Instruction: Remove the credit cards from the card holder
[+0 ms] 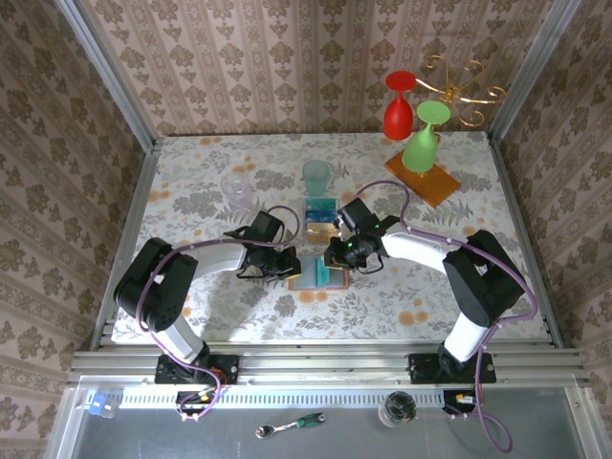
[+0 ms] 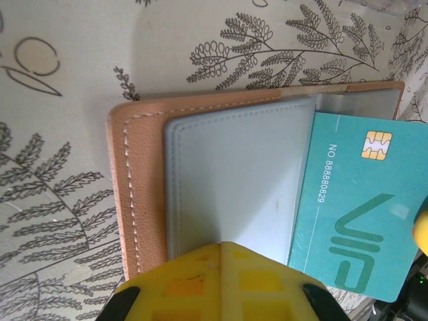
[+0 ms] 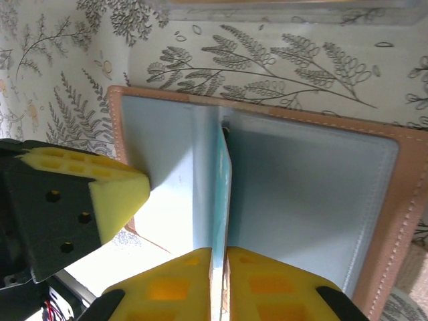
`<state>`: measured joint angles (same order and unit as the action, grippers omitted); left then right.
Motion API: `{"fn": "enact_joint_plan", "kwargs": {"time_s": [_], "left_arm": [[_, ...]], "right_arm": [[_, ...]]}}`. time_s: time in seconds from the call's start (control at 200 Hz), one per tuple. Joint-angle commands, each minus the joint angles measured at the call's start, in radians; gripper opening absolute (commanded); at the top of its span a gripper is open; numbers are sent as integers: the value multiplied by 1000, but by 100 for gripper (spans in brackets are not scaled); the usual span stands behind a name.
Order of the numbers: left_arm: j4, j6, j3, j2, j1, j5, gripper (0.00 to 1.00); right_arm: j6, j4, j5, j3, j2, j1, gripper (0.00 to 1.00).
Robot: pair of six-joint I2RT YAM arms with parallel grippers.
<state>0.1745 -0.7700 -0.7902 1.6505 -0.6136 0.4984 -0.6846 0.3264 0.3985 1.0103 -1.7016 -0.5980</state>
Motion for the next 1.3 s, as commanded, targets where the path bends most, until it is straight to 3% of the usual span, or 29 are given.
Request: {"fn": "enact_joint_plan", "kwargs": {"time_s": [0.0, 0.68, 1.295], "left_arm": [[14, -8, 20, 10, -2, 5, 0], [0, -8, 27, 19, 0, 10, 0], [1, -10, 17, 8, 2, 9, 0]], "right_arm": [[-10, 39, -23, 26, -9, -9, 17], [-30, 14, -23, 3, -22, -19, 16], [2, 93, -67, 28, 44, -17, 5]]}}
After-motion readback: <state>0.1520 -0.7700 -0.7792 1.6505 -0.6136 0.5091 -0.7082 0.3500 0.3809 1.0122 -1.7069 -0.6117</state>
